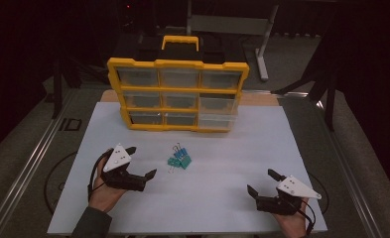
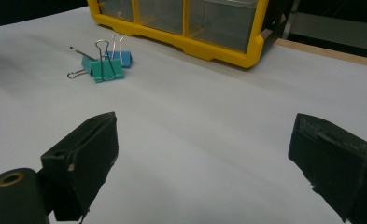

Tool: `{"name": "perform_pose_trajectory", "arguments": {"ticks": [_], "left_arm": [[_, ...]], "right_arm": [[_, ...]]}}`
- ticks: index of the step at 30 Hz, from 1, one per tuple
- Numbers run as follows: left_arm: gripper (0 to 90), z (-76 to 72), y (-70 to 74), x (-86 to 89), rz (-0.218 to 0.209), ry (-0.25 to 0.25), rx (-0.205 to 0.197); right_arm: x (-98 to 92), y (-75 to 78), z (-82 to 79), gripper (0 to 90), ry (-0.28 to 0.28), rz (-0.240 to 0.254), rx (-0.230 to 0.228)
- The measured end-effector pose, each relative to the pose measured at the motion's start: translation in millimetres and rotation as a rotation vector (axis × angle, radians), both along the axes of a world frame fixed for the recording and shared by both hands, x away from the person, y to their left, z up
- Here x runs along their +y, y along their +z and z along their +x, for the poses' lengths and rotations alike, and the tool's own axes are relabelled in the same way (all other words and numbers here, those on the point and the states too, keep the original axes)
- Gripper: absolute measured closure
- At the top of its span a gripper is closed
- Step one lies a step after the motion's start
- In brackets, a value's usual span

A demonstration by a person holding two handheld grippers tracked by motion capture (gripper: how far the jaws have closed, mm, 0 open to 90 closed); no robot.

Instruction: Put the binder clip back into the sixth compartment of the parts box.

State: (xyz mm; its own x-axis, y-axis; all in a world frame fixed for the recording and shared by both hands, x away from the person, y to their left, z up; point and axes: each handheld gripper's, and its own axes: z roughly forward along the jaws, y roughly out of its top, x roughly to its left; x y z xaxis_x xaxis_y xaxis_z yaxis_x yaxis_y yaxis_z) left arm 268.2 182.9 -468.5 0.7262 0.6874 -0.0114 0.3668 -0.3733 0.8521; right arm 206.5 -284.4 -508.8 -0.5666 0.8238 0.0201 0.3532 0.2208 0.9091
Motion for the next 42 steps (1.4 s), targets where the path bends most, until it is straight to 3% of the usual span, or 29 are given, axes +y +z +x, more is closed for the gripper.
{"name": "perform_pose_trajectory", "arguments": {"ticks": [15,24,30,34,41,42], "left_arm": [[2.4,26.5,-11.3,-23.6,0.052,-0.071,0.076],[3.9,38.3,-20.8,-34.1,0.123,-0.093,0.13],[5.5,43.2,-23.2,-44.3,0.176,-0.117,0.144],[9.4,46.1,-24.2,-50.9,0.211,-0.129,0.139],[24.4,53.1,-29.7,-57.5,0.258,-0.154,0.138],[29.8,53.8,-30.6,-58.6,0.265,-0.159,0.138]], "right_arm": [[-1.9,0.8,0.4,8.3,-0.005,-0.001,0.005],[-3.6,1.0,3.4,8.4,-0.011,-0.01,0.009],[-3.9,0.4,4.2,8.4,-0.012,-0.012,0.014],[-3.6,0.4,4.2,8.5,-0.011,-0.013,0.014],[-4.2,0.6,4.1,8.5,-0.012,-0.011,0.013],[-4.3,0.8,4.0,8.5,-0.012,-0.012,0.013]]}}
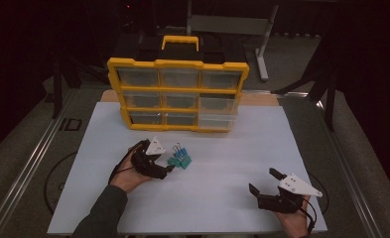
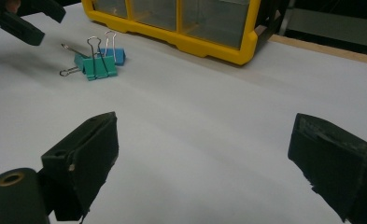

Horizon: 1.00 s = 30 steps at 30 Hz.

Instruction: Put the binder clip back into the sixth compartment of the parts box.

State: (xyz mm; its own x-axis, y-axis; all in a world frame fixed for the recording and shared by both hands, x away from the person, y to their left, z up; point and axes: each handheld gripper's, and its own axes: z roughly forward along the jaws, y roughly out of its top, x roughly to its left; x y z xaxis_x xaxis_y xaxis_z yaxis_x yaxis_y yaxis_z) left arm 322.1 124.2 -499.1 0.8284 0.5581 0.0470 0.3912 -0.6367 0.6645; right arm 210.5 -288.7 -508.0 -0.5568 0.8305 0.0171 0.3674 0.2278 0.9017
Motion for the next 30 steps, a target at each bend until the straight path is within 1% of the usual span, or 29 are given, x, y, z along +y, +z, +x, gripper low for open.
{"name": "perform_pose_trajectory", "arguments": {"ticks": [6,10,11,12,14,16,17,18,21,24,28,30], "left_arm": [[43.7,1.6,-6.7,-7.4,0.037,-0.037,0.02],[53.9,2.8,-10.4,-9.9,0.054,-0.044,0.028],[53.9,3.5,-12.7,-11.6,0.076,-0.049,0.027],[57.8,3.8,-13.5,-12.2,0.082,-0.048,0.029],[60.6,4.2,-14.8,-14.1,0.105,-0.046,0.018],[63.4,4.4,-15.1,-14.8,0.112,-0.047,0.012],[63.4,5.4,-15.5,-16.9,0.12,-0.052,0.011],[68.7,5.6,-15.6,-18.0,0.126,-0.057,0.007],[76.0,5.1,-13.8,-20.7,0.134,-0.063,-0.013],[78.2,4.9,-11.4,-22.2,0.151,-0.068,-0.024],[84.8,4.8,-6.8,-21.5,0.157,-0.06,-0.04],[87.6,5.4,-4.0,-19.8,0.157,-0.057,-0.039]], "right_arm": [[-0.8,0.1,-0.2,8.5,0.0,0.002,-0.001],[-1.1,0.2,-0.2,8.5,-0.002,0.005,-0.001],[-1.3,0.3,-0.2,8.5,-0.002,0.004,-0.001],[-1.4,0.3,-0.2,8.5,-0.004,0.005,-0.002],[-1.5,0.2,-0.2,8.5,-0.004,0.005,-0.001],[-1.4,0.2,-0.1,8.5,-0.004,0.005,-0.001],[-1.4,0.2,-0.1,8.5,-0.004,0.005,-0.001],[-1.3,0.2,0.0,8.5,-0.002,0.004,-0.001],[-1.3,0.3,-0.1,8.5,-0.003,0.006,-0.002],[-1.4,0.2,0.1,8.5,-0.004,0.005,-0.002],[-1.3,0.2,0.1,8.5,-0.001,0.007,-0.002],[-1.2,0.1,0.4,8.5,-0.002,0.008,-0.002]]}}
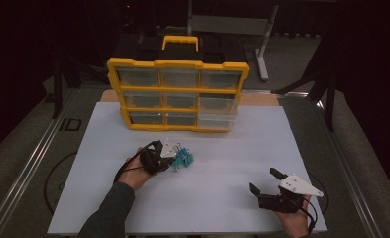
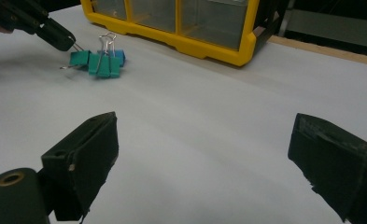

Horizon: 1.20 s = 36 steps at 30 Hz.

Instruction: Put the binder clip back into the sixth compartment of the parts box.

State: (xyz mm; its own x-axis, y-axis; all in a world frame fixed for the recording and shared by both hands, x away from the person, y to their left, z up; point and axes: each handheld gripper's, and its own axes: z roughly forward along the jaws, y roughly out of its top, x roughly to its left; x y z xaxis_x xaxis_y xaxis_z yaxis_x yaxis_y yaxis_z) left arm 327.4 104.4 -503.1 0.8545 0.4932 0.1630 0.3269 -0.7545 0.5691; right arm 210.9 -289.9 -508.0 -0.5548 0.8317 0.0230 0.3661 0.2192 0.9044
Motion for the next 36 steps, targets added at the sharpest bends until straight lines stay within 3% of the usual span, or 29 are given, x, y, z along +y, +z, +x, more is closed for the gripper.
{"name": "perform_pose_trajectory", "arguments": {"ticks": [13,36], "left_arm": [[89.3,5.8,17.7,17.5,-0.069,0.04,0.063],[89.3,21.7,62.3,30.8,-0.181,0.095,0.103]], "right_arm": [[0.6,-0.9,2.1,8.4,-0.001,0.01,0.0],[3.5,-3.7,5.8,8.4,0.008,0.013,-0.013]]}}
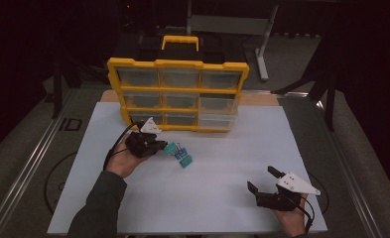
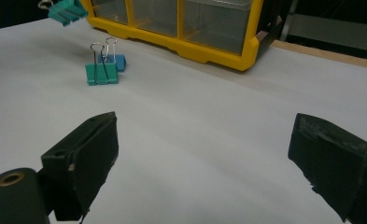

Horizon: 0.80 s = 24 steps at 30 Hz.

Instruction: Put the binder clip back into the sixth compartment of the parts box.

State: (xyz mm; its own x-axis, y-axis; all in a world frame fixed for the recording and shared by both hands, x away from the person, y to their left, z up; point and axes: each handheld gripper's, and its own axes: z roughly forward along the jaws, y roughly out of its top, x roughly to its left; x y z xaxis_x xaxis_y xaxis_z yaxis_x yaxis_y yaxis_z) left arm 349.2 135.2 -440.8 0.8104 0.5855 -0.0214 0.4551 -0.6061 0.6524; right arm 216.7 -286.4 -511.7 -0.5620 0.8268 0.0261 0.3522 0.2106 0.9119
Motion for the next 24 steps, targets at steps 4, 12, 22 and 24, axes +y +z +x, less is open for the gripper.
{"name": "perform_pose_trajectory", "arguments": {"ticks": [4,12,22,24], "left_arm": [[89.3,2.2,6.2,0.0,-0.005,0.0,0.005],[89.3,10.8,25.5,1.3,-0.044,0.004,0.035],[89.3,20.2,47.1,0.4,-0.083,0.008,0.046],[89.3,22.6,52.4,-0.3,-0.091,0.009,0.05]], "right_arm": [[0.3,-0.2,0.2,8.4,0.0,-0.002,-0.002],[0.2,-0.3,-0.2,8.4,-0.004,0.001,-0.005],[0.4,-0.6,-0.2,8.4,-0.003,0.001,-0.005],[0.4,-0.7,-0.2,8.4,-0.003,0.001,-0.006]]}}
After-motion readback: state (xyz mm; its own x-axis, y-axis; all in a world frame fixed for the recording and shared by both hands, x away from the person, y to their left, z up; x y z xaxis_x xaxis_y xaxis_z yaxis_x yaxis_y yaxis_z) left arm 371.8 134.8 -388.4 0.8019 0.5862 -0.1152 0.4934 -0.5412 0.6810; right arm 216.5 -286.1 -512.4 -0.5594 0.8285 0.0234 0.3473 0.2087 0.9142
